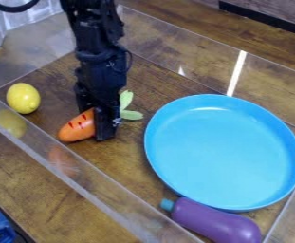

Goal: Put the carrot on the blue tray

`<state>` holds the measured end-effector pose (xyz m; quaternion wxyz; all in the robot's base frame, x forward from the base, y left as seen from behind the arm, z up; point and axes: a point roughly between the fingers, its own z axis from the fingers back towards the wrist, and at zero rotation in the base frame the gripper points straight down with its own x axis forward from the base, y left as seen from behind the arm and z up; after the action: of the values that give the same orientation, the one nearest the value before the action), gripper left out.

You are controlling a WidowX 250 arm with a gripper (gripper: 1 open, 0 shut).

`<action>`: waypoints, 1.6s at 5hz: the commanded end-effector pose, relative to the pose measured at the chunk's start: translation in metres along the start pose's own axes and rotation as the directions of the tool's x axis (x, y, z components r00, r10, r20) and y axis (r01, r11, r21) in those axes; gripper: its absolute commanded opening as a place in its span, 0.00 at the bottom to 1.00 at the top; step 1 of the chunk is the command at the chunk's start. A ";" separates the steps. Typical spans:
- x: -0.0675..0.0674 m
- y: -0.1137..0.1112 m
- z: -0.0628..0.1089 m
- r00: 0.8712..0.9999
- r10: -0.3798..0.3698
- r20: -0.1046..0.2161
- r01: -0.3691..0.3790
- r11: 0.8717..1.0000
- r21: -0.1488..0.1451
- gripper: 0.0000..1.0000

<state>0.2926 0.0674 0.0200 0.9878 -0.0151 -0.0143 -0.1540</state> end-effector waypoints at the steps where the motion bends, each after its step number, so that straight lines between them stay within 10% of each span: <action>1: 0.006 0.016 0.013 0.997 -0.018 0.071 0.017 1.000 0.016 0.00; 8: -0.024 0.028 0.006 0.991 -0.068 0.119 0.077 0.994 -0.072 0.00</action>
<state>0.2776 0.0948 0.0203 0.9763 -0.0638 -0.0588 -0.1980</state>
